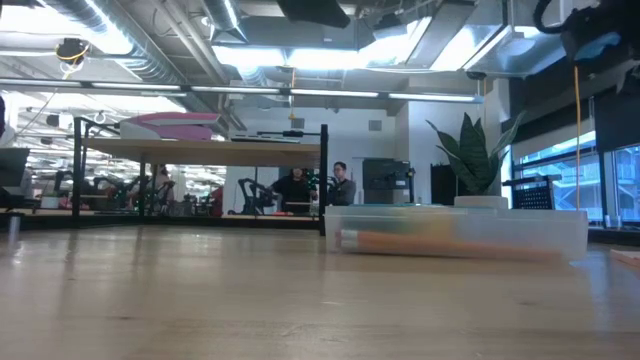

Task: Pack school essentials
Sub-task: Put the sticky notes into the supply box

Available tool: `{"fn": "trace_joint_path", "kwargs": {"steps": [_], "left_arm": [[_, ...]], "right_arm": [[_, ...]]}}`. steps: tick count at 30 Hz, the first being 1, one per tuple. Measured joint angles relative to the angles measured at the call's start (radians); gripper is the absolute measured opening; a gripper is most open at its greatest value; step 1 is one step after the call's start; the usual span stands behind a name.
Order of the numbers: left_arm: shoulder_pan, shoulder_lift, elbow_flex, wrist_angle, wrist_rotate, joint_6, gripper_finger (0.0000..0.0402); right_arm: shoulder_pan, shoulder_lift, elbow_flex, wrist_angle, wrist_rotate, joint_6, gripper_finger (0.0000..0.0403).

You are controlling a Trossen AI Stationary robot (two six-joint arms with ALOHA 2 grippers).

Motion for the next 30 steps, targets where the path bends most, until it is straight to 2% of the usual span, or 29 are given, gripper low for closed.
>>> {"fn": "trace_joint_path", "kwargs": {"steps": [8, 13, 30], "left_arm": [[0.023, 0.000, 0.000, 0.011, -0.007, 0.000, 0.0390], [0.023, 0.000, 0.000, 0.009, -0.076, -0.052, 0.0390], [0.022, 0.000, 0.000, 0.009, -0.087, -0.055, 0.0390]], "right_arm": [[-0.016, 0.000, -0.004, -0.001, 0.003, -0.003, 0.0149], [-0.016, 0.000, -0.004, 0.008, 0.003, -0.003, 0.0149], [-0.016, 0.000, -0.004, 0.010, 0.025, -0.003, 0.0149]]}}
